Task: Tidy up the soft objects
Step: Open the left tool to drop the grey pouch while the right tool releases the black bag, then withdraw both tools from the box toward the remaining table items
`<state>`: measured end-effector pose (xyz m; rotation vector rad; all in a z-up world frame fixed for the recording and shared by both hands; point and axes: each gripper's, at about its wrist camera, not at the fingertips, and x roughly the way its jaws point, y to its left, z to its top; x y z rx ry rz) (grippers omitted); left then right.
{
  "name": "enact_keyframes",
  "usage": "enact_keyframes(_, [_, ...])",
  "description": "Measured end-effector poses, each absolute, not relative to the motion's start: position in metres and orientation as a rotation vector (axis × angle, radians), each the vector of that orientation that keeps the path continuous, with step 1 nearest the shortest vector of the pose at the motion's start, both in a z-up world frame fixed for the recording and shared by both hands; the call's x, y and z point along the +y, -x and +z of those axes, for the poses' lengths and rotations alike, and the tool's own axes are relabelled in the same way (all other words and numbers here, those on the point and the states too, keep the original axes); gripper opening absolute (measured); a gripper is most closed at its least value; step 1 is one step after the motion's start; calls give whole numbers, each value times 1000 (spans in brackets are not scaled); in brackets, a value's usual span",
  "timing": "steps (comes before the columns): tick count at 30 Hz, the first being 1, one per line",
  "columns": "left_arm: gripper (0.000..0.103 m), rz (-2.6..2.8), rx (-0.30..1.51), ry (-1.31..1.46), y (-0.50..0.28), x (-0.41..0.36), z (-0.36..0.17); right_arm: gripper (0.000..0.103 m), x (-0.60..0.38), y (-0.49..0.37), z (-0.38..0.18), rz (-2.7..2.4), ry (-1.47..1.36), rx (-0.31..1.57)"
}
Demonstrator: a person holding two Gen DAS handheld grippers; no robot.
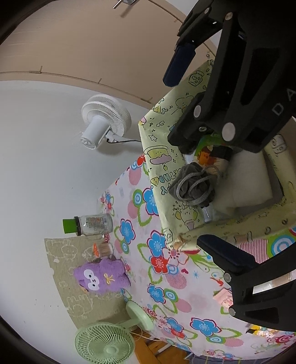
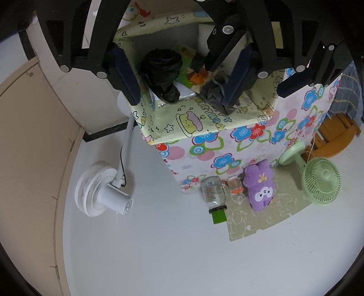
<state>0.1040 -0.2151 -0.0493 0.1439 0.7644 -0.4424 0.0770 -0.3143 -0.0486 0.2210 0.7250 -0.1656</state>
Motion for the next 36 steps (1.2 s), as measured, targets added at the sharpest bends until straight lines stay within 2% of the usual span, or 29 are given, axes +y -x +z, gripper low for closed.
enact_keyframes(10, [102,-413,707,-151,-89,-188,-31,90,-289,-63,-29,-171,-218,671])
enact_keyframes(36, [103,-338,607,-105,-56,-97,-2,96,-200,-34,9,-129,-133,595])
